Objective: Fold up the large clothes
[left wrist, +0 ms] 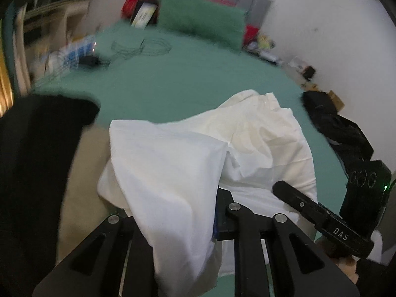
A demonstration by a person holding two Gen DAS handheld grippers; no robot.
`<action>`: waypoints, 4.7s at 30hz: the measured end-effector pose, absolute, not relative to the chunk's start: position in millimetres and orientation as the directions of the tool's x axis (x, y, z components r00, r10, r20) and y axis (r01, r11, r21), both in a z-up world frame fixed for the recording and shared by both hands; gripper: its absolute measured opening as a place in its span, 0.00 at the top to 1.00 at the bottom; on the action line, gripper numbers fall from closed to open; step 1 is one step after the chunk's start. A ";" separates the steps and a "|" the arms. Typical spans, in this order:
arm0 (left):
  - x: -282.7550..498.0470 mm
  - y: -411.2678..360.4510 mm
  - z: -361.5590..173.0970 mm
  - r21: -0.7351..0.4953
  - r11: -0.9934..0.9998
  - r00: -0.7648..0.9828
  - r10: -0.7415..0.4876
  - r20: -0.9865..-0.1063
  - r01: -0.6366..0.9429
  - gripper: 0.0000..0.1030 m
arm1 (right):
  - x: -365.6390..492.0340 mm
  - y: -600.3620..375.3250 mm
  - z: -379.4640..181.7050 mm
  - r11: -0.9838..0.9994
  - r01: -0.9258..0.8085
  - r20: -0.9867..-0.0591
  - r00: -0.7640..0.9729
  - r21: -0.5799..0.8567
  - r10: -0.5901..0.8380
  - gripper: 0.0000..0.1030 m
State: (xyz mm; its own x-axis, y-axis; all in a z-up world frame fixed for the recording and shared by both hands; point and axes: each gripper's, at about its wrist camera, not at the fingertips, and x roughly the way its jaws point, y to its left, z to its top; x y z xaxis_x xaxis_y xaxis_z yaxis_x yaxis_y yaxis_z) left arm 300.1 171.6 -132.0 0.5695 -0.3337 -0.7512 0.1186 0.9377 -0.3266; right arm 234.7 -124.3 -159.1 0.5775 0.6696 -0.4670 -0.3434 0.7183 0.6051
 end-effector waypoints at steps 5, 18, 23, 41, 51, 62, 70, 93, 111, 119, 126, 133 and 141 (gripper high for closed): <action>306.5 199.2 -194.8 -0.416 0.909 0.472 -0.350 -0.809 -0.038 0.62 | 253.6 -119.4 -213.5 0.760 -0.231 -0.606 0.484 0.608 0.632 0.55; 263.9 206.4 -155.6 -0.276 0.956 0.480 -0.199 -0.854 -0.095 0.55 | 229.8 -139.3 -184.3 0.883 -0.230 -0.738 0.487 0.409 0.468 0.33; 253.9 212.9 -166.5 -0.223 0.970 0.454 -0.155 -0.878 -0.100 0.55 | 223.4 -139.7 -188.6 0.903 -0.268 -0.786 0.447 0.337 0.426 0.32; 175.1 183.2 -160.2 -0.340 0.921 0.485 -0.213 -0.848 -0.192 0.55 | 145.8 -201.6 -161.2 0.922 -0.274 -0.817 0.440 0.272 0.372 0.32; 119.9 142.1 -139.0 -0.304 0.933 0.550 -0.154 -0.821 -0.192 0.55 | 116.6 -234.5 -139.6 0.930 -0.252 -0.805 0.473 0.268 0.359 0.32; 83.1 87.0 -71.4 -0.244 0.961 0.697 -0.085 -0.712 -0.131 0.48 | 91.1 -283.3 -106.6 0.949 -0.212 -0.780 0.542 0.234 0.314 0.32; 70.0 57.4 -19.8 -0.203 0.976 0.764 -0.072 -0.642 -0.078 0.45 | 80.9 -315.0 -63.0 0.957 -0.196 -0.735 0.613 0.213 0.289 0.24; 14.6 23.3 111.6 -0.080 0.997 0.931 -0.026 -0.365 -0.003 0.45 | 21.8 -309.6 86.8 0.955 -0.284 -0.431 0.854 0.083 0.291 0.10; 9.9 19.9 101.8 -0.033 0.999 0.941 0.002 -0.337 -0.014 0.24 | 5.7 -299.3 103.3 0.955 -0.291 -0.315 0.903 0.049 0.292 0.01; 29.5 19.4 56.9 -0.024 0.999 0.924 0.019 -0.382 -0.030 0.24 | 23.1 -295.7 62.4 0.960 -0.278 -0.350 0.897 0.027 0.269 0.01; 56.9 12.9 23.2 -0.049 0.997 0.891 0.036 -0.452 -0.065 0.24 | 48.6 -300.3 29.4 0.955 -0.293 -0.430 0.858 0.040 0.281 0.01; 61.8 9.8 20.5 -0.051 0.996 0.893 0.039 -0.448 -0.070 0.24 | 51.2 -309.2 19.7 0.956 -0.286 -0.452 0.846 0.064 0.284 0.01; 63.3 3.8 23.3 -0.047 0.996 0.888 0.047 -0.458 -0.077 0.24 | 49.1 -317.0 24.9 0.955 -0.287 -0.445 0.847 0.075 0.290 0.01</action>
